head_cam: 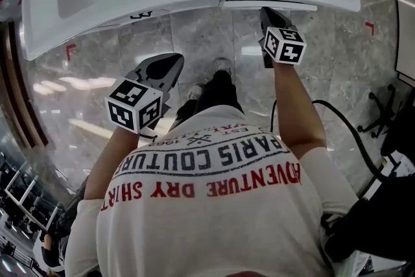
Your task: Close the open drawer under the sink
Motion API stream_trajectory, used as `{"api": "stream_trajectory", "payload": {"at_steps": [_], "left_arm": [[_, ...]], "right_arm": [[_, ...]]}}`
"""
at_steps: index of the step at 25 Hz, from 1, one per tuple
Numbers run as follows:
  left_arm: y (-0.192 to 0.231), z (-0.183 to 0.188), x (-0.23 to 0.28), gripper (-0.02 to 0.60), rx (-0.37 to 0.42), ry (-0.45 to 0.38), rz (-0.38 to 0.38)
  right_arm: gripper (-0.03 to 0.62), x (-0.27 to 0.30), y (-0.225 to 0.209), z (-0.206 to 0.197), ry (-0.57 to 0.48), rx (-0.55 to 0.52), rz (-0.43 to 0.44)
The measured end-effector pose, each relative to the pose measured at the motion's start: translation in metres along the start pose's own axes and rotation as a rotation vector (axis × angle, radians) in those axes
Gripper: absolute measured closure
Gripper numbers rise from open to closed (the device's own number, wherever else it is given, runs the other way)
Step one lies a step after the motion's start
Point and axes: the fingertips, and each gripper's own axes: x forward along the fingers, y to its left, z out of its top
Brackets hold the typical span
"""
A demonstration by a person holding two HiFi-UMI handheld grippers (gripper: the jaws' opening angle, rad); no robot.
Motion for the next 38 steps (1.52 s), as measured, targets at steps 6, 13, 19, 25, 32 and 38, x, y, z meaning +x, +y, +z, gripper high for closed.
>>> {"api": "stream_trajectory", "payload": {"at_steps": [6, 13, 19, 25, 32, 38], "left_arm": [[0.005, 0.003, -0.001, 0.581, -0.014, -0.011, 0.009], [0.018, 0.002, -0.011, 0.581, -0.029, -0.019, 0.031], [0.020, -0.002, -0.018, 0.581, -0.029, -0.022, 0.034], [0.008, 0.002, -0.028, 0.581, -0.011, -0.047, 0.010], [-0.018, 0.005, -0.059, 0.581, 0.048, -0.098, -0.062], [-0.066, -0.010, -0.116, 0.581, 0.163, -0.140, -0.173]], "right_arm": [[0.592, 0.015, -0.005, 0.016, -0.009, 0.028, -0.006], [0.592, 0.027, -0.008, 0.027, 0.003, 0.012, -0.027], [0.592, 0.026, -0.008, 0.028, 0.001, 0.006, -0.032], [0.593, 0.005, 0.010, 0.018, 0.001, 0.025, -0.001], [0.594, -0.087, 0.121, 0.000, 0.019, -0.011, 0.209], [0.594, -0.205, 0.242, 0.005, -0.044, -0.071, 0.401]]}}
